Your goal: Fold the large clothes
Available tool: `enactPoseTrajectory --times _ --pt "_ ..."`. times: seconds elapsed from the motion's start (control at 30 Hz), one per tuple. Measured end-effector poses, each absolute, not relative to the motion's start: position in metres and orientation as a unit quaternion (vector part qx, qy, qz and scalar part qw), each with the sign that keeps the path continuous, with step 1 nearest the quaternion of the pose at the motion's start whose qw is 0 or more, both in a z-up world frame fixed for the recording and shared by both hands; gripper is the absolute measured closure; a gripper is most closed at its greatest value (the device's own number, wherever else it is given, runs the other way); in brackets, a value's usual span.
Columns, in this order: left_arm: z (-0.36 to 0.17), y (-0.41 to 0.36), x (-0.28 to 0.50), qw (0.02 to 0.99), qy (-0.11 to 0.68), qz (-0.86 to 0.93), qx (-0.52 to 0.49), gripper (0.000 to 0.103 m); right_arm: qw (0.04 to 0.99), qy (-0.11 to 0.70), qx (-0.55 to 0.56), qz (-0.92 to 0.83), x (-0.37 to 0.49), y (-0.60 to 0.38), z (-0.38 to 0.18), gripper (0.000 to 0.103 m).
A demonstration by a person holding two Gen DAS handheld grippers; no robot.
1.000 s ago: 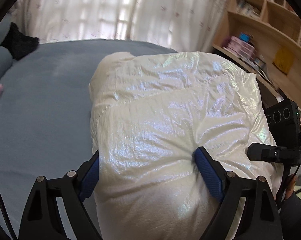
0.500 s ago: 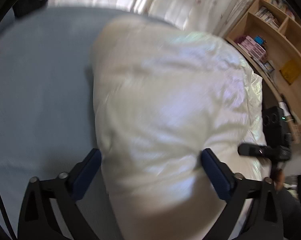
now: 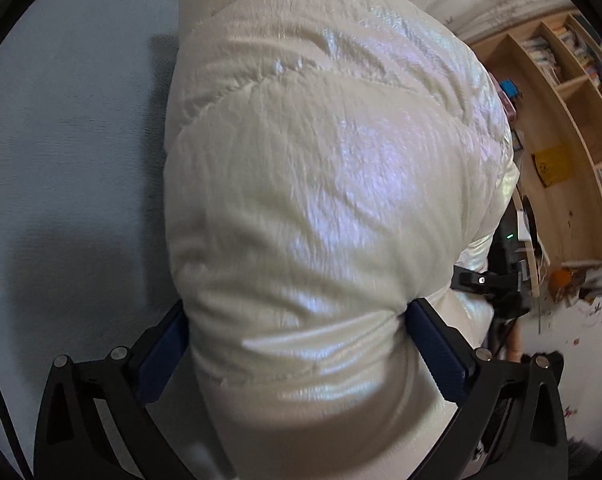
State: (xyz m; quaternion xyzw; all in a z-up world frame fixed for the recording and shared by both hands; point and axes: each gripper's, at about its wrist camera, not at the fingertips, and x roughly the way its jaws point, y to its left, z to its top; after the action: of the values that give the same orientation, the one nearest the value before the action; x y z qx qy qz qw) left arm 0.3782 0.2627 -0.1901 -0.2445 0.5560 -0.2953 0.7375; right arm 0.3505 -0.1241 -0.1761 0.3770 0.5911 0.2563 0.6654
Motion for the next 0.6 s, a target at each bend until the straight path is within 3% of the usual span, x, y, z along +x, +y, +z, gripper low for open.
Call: enactPoseTrajectory --times 0.17,0.33,0.6 --pt "-0.176 0.262 0.366 0.777 0.520 -0.281 -0.215 0.001 0.644 0.575 0.398 0.310 0.363 -0.120 -0.186 0.000" --pt "-0.143 0.255 0.346 0.829 0.459 -0.282 -0.150 0.010 0.713 0.505 0.316 0.369 0.352 -0.099 -0.141 0.001" --pt "-0.080 0.287 0.340 0.869 0.403 -0.262 -0.117 0.012 0.758 0.426 0.276 0.409 0.360 -0.070 -0.081 0.002"
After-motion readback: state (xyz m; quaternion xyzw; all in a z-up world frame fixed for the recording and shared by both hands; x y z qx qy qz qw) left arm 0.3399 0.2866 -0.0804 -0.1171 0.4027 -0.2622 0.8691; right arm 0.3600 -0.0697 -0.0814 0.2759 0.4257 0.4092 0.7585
